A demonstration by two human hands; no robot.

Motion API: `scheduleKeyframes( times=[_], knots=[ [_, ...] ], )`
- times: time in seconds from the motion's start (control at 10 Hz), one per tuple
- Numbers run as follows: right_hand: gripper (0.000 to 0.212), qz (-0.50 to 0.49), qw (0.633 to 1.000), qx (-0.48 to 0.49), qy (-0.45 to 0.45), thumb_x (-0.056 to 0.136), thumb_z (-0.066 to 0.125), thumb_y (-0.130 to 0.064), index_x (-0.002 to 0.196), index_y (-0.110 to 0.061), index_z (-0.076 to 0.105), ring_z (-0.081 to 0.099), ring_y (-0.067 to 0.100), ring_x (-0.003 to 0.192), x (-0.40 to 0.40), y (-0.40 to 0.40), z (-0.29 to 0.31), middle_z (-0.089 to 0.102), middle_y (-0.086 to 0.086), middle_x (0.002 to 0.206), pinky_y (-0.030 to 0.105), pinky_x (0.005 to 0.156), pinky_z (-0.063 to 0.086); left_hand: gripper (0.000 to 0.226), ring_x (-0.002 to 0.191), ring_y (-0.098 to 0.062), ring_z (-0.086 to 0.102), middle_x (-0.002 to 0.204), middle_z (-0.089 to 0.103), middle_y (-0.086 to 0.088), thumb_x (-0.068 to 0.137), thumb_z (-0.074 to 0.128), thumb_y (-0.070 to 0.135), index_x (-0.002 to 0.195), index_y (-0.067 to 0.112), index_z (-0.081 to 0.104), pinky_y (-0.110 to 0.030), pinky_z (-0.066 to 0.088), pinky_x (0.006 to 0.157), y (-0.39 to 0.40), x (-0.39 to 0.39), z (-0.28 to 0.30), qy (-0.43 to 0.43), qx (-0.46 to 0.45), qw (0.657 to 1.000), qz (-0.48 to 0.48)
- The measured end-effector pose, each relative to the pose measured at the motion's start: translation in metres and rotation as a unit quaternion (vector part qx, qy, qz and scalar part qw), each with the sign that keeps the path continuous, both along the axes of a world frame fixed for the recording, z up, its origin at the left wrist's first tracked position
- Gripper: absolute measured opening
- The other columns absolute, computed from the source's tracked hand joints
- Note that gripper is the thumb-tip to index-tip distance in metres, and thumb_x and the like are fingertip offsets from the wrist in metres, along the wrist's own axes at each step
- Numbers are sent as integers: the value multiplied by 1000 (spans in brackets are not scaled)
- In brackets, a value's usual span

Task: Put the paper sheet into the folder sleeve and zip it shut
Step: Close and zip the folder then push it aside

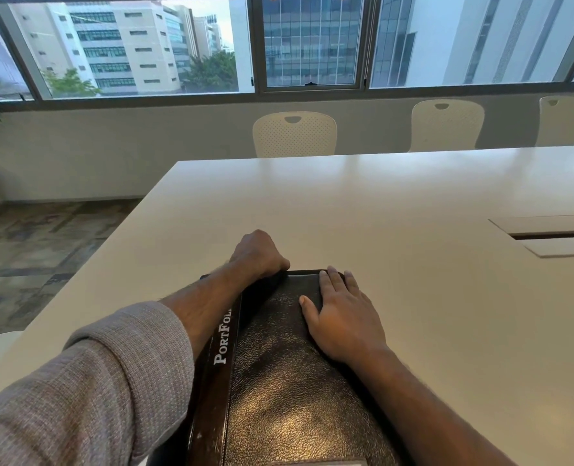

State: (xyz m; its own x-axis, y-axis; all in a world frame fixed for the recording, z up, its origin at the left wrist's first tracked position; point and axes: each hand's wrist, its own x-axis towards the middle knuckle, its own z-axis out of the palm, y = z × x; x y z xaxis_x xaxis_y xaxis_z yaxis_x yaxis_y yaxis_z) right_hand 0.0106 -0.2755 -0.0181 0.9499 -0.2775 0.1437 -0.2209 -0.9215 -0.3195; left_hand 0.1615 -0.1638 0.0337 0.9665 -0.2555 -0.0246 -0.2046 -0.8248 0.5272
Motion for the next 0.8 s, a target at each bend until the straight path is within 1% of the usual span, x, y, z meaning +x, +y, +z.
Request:
scheduleKeyframes(
  times=[0.1,0.2,0.3,0.5,0.6,0.8],
  knots=[
    [76,0,1000,3,-1,93,19,-64,154,-19,19,5,21,150,0,-1,0,15,-2,163,40,120,12,31,75,-21,68,82,72,-7,64,82,30,85,8,75,-34,60,68,15,4,4,1,21,1000,3],
    [76,0,1000,2,1,93,19,-64,154,-19,17,4,21,150,0,0,0,14,-1,164,40,120,13,33,79,-24,69,86,73,-9,65,82,29,88,6,75,-38,60,74,32,9,7,13,33,999,12],
    [76,0,1000,5,2,93,19,-64,154,-19,16,4,21,151,0,0,0,13,-2,164,39,120,12,30,79,-24,69,85,73,-9,67,81,27,86,5,75,-40,60,75,46,13,10,21,32,999,16],
    [77,1,1000,4,1,93,19,-64,154,-19,16,4,21,151,0,-1,-1,13,-2,164,39,120,12,27,76,-24,69,80,73,-10,66,82,25,80,4,75,-42,61,73,69,18,11,15,35,999,26],
    [77,0,1000,0,-1,93,20,-64,154,-19,17,4,21,151,0,-1,-1,13,-1,164,39,120,13,26,76,-21,69,78,72,-9,67,83,26,79,5,73,-41,61,74,81,22,8,23,21,999,42],
    [76,1,1000,0,1,93,20,-65,154,-19,16,4,21,151,0,-1,-1,13,-2,164,38,119,12,23,75,-20,68,77,71,-9,69,83,24,76,6,72,-37,60,69,97,26,5,29,5,998,55]
  ],
)
